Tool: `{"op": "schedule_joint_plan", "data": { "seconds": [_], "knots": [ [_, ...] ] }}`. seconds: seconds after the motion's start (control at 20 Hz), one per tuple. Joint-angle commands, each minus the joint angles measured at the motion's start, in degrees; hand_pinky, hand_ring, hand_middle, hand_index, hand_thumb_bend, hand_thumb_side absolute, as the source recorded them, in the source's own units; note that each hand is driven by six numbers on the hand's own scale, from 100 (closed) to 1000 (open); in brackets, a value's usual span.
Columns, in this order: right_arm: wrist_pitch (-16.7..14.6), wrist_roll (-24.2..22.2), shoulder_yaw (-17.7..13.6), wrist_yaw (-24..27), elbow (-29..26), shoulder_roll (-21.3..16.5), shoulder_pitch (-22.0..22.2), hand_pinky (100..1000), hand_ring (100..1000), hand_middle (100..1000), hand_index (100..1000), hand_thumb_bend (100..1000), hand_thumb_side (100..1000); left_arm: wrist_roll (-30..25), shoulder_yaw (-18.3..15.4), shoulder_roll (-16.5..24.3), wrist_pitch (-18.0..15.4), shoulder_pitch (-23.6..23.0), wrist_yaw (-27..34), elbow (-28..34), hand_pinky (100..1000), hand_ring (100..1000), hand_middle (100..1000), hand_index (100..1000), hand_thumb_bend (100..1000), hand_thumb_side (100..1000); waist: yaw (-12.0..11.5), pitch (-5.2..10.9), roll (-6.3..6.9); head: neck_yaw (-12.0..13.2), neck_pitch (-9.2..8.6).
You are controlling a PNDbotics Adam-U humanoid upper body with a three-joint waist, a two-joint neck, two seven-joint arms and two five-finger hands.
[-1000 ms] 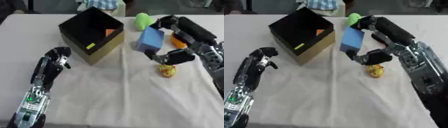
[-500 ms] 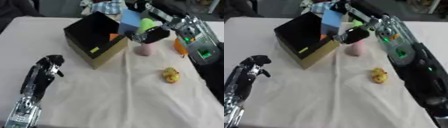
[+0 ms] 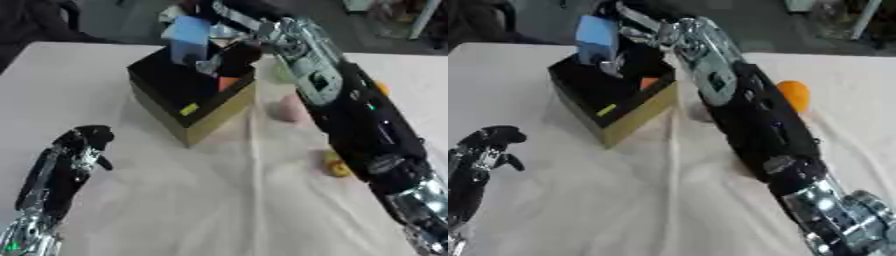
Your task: Pick up objects on the table and place them in the box.
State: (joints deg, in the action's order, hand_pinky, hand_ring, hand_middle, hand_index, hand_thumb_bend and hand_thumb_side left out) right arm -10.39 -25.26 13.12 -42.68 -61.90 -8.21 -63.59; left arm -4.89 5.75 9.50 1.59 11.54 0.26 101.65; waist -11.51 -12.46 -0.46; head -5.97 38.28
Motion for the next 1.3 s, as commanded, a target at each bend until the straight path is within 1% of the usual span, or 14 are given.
{"op": "schedule_joint_plan", "data": {
  "seconds": [0.05, 0.15, 0.2, 0.25, 0.4, 0.5, 0.7, 0.8, 0.9, 1.05, 1.1, 1.15, 1.3],
  "knots": [
    [0.84, 0.51, -2.52, -3.35, 4.44, 1.04, -1.57, 756, 731, 657, 807, 175, 388, -0.65, 0.44, 0.29, -0.1, 0.85, 0.28, 0.51, 425, 746, 614, 701, 397, 609, -0.55, 0.74, -0.64, -1.21, -1.17],
    [1.71, 2.32, -3.98, -5.36, 7.71, 1.63, -1.66, 756, 737, 674, 832, 188, 408, -0.84, 0.59, 0.2, -0.1, 1.0, 0.36, 0.53, 425, 746, 614, 701, 398, 609, -0.97, 0.66, -0.66, -1.51, -1.29],
    [1.88, 3.36, -4.63, -6.44, 9.45, 1.96, -1.74, 758, 744, 698, 851, 199, 423, -0.89, 0.61, 0.18, -0.11, 1.06, 0.39, 0.55, 425, 746, 614, 701, 398, 609, -1.03, 0.61, -0.66, -1.5, -1.3],
    [1.83, 4.37, -5.1, -7.47, 10.97, 2.28, -1.81, 761, 752, 722, 869, 212, 441, -0.91, 0.61, 0.17, -0.1, 1.09, 0.41, 0.55, 425, 746, 613, 701, 398, 609, -1.05, 0.57, -0.66, -1.46, -1.3],
    [1.29, 7.59, -5.84, -10.7, 14.02, 3.33, -1.51, 762, 759, 755, 894, 249, 474, -0.93, 0.62, 0.13, -0.07, 1.17, 0.4, 0.54, 425, 746, 613, 701, 398, 609, -0.95, 0.46, -0.68, -1.17, -1.19],
    [0.85, 9.68, -6.05, -12.36, 15.25, 3.9, -1.2, 765, 769, 779, 914, 304, 514, -0.95, 0.63, 0.09, -0.08, 1.24, 0.4, 0.55, 425, 746, 613, 701, 398, 609, -0.9, 0.45, -0.66, -1.09, -1.15],
    [-0.03, 14.13, -5.84, -13.96, 17.03, 4.26, -0.99, 782, 799, 842, 947, 410, 554, -0.9, 0.56, 0.11, -0.08, 1.27, 0.38, 0.54, 425, 746, 613, 701, 398, 608, -0.75, 0.5, -0.57, -1.18, -1.25],
    [-0.08, 16.05, -5.74, -14.43, 17.2, 4.16, -1.1, 787, 808, 866, 953, 419, 561, -0.84, 0.51, 0.11, -0.08, 1.29, 0.41, 0.55, 425, 745, 613, 701, 399, 608, -0.61, 0.55, -0.56, -1.17, -1.32],
    [-0.28, 17.29, -5.49, -14.28, 16.73, 3.83, -1.34, 788, 810, 869, 952, 414, 563, -0.8, 0.47, 0.1, -0.08, 1.29, 0.41, 0.54, 425, 745, 613, 701, 399, 608, -0.41, 0.58, -0.56, -1.15, -1.42],
    [-1.02, 17.5, -5.11, -12.44, 14.63, 2.43, -2.09, 788, 810, 866, 950, 406, 560, -0.6, 0.24, 0.13, -0.09, 1.29, 0.4, 0.56, 426, 745, 613, 701, 399, 608, 0.18, 0.56, -0.56, -0.93, -1.68],
    [-1.14, 17.48, -5.07, -11.6, 13.66, 1.65, -2.45, 788, 809, 863, 949, 272, 606, -0.49, 0.11, 0.16, -0.09, 1.23, 0.38, 0.56, 425, 745, 613, 701, 399, 608, 0.52, 0.56, -0.58, -0.81, -1.76],
    [-1.16, 17.52, -5.03, -10.75, 12.62, 0.67, -2.79, 788, 809, 859, 949, 402, 554, -0.37, 0.0, 0.21, -0.08, 1.16, 0.36, 0.55, 426, 745, 613, 701, 399, 608, 0.88, 0.56, -0.61, -0.67, -1.8],
    [-0.47, 17.54, -5.13, -8.18, 9.96, -2.57, -3.4, 785, 804, 838, 944, 399, 547, -0.08, -0.29, 0.31, -0.07, 0.88, 0.25, 0.52, 426, 745, 612, 701, 400, 609, 2.1, 0.62, -0.78, -0.33, -1.67]
  ]
}}
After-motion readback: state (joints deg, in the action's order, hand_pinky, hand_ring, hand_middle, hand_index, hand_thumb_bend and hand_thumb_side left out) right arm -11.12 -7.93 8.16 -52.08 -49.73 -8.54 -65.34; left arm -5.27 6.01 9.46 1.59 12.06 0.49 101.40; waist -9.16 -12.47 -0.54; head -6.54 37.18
